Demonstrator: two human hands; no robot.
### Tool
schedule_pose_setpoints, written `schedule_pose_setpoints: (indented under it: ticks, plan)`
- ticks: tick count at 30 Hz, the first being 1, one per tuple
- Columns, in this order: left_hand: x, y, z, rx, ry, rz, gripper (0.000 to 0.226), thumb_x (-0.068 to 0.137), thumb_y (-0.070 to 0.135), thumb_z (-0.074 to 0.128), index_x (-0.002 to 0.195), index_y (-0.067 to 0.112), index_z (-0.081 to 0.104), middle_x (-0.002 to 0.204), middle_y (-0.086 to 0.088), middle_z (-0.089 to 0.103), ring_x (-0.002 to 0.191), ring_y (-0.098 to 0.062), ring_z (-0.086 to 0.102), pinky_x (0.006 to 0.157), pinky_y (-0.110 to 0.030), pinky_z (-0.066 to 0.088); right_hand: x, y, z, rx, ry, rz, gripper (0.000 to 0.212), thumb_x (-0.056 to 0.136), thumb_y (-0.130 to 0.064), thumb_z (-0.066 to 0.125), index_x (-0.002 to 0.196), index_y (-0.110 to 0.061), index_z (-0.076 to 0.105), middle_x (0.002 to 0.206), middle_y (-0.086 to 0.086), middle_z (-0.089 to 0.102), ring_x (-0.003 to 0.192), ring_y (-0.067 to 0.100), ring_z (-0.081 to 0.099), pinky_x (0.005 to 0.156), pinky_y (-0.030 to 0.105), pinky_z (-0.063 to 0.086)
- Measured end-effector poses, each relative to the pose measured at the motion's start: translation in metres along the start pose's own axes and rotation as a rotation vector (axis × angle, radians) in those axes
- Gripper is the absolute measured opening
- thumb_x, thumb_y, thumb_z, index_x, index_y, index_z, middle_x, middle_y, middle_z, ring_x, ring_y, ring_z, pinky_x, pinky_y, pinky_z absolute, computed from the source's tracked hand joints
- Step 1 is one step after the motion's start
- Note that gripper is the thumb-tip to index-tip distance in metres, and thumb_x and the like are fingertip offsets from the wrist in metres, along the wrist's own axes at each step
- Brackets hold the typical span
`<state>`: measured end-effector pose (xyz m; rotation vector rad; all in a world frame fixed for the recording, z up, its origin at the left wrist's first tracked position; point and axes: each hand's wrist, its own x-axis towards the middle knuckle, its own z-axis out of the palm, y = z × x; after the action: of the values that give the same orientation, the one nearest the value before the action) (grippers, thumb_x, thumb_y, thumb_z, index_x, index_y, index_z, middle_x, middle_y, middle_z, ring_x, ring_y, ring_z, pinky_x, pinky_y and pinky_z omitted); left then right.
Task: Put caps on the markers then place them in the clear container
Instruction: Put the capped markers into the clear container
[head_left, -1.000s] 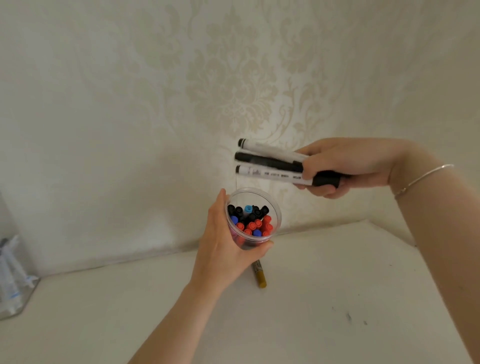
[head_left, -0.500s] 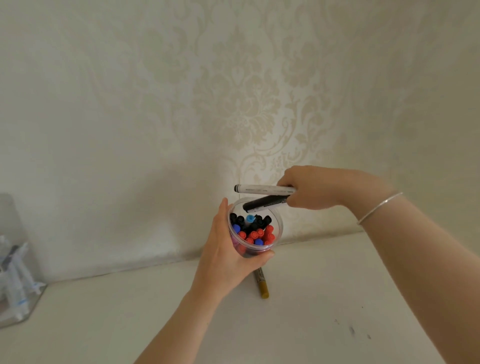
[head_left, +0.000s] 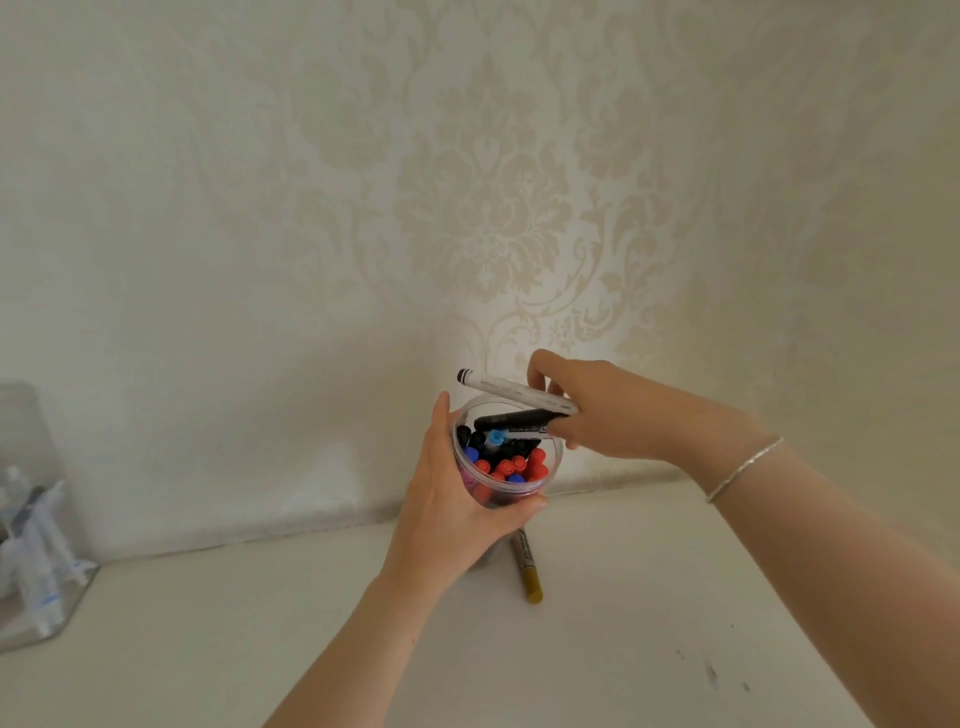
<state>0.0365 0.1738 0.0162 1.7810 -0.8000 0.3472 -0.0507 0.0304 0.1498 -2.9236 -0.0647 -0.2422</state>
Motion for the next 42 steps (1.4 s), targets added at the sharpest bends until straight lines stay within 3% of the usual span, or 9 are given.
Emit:
schedule_pose_setpoints:
  ticks: [4,7,11,17,24,29,34,37,42]
  plan:
    - [0.002,0.001,0.000,-0.006,0.002,0.016,0.132,0.051,0.048,0.090,0.150,0.039,0.002,0.140,0.020,0.041,0.125,0.007,0.044,0.101,-0.017,0.044,0.001,0.002,-0.002,0.027,0.156,-0.035,0.015,0.086,-0.017,0.064,0.099,-0.023,0.059,0.099,0.000,0.051,0.085,0.016,0.055,0.074,0.027,0.048]
    - [0.003,0.001,-0.001,0.000,0.010,0.004,0.133,0.052,0.049,0.089,0.146,0.048,-0.005,0.143,0.023,0.037,0.122,0.012,0.042,0.097,-0.007,0.038,0.000,0.005,-0.006,0.021,0.178,-0.015,0.014,0.086,-0.017,0.064,0.098,-0.023,0.066,0.092,-0.003,0.052,0.076,0.010,0.049,0.064,0.019,0.041]
    - [0.003,0.000,-0.002,0.001,0.013,0.028,0.123,0.055,0.047,0.089,0.146,0.048,0.006,0.138,0.023,0.036,0.116,0.022,0.039,0.086,0.004,0.034,-0.002,0.005,-0.010,-0.045,0.116,0.003,0.028,0.088,-0.008,0.054,0.105,-0.022,0.071,0.090,-0.002,0.056,0.077,0.017,0.057,0.069,0.031,0.051]
    - [0.002,0.002,-0.001,0.044,0.025,0.106,0.104,0.056,0.043,0.089,0.139,0.043,0.028,0.130,0.022,0.038,0.115,0.018,0.042,0.087,0.001,0.038,0.000,0.002,-0.008,-0.147,0.026,0.037,0.045,0.083,0.004,0.046,0.105,-0.026,0.071,0.092,-0.002,0.062,0.083,0.023,0.062,0.071,0.036,0.053]
    - [0.000,0.006,0.002,0.122,0.047,0.232,0.089,0.054,0.043,0.089,0.117,0.063,0.028,0.126,0.019,0.042,0.117,0.008,0.045,0.092,-0.006,0.041,0.007,-0.006,-0.006,-0.115,0.044,0.080,0.026,0.082,-0.001,0.054,0.099,-0.020,0.051,0.097,0.002,0.058,0.080,0.021,0.060,0.066,0.032,0.051]
    - [-0.001,0.004,0.000,0.110,0.047,0.221,0.089,0.054,0.047,0.087,0.124,0.047,0.031,0.125,0.021,0.041,0.117,0.010,0.044,0.091,-0.005,0.041,0.009,-0.019,-0.009,-0.098,0.072,0.053,0.034,0.079,-0.004,0.065,0.109,-0.017,0.055,0.095,-0.003,0.044,0.082,0.015,0.049,0.062,0.021,0.043]
    - [-0.002,0.005,-0.002,0.103,0.044,0.236,0.088,0.054,0.045,0.088,0.122,0.050,0.031,0.124,0.022,0.042,0.116,0.007,0.047,0.090,-0.009,0.044,0.007,-0.024,-0.012,0.130,0.066,0.070,0.017,0.079,-0.011,0.071,0.095,-0.018,0.069,0.100,0.001,0.064,0.052,0.008,0.057,0.041,0.013,0.042]
    - [-0.003,0.006,0.000,0.111,0.031,0.267,0.092,0.055,0.041,0.090,0.123,0.054,0.029,0.127,0.024,0.040,0.118,0.005,0.047,0.091,-0.012,0.046,0.010,-0.027,-0.013,0.010,0.163,0.126,0.011,0.079,-0.020,0.074,0.087,-0.015,0.071,0.080,0.004,0.064,0.053,0.016,0.058,0.050,0.022,0.047]
    - [-0.007,0.008,0.002,0.131,0.017,0.311,0.096,0.055,0.049,0.085,0.132,0.038,0.030,0.129,0.032,0.034,0.121,0.004,0.045,0.092,-0.013,0.047,0.016,-0.028,-0.007,-0.199,0.281,0.227,0.014,0.082,-0.014,0.063,0.095,-0.015,0.065,0.088,0.003,0.061,0.073,0.022,0.061,0.064,0.031,0.050]
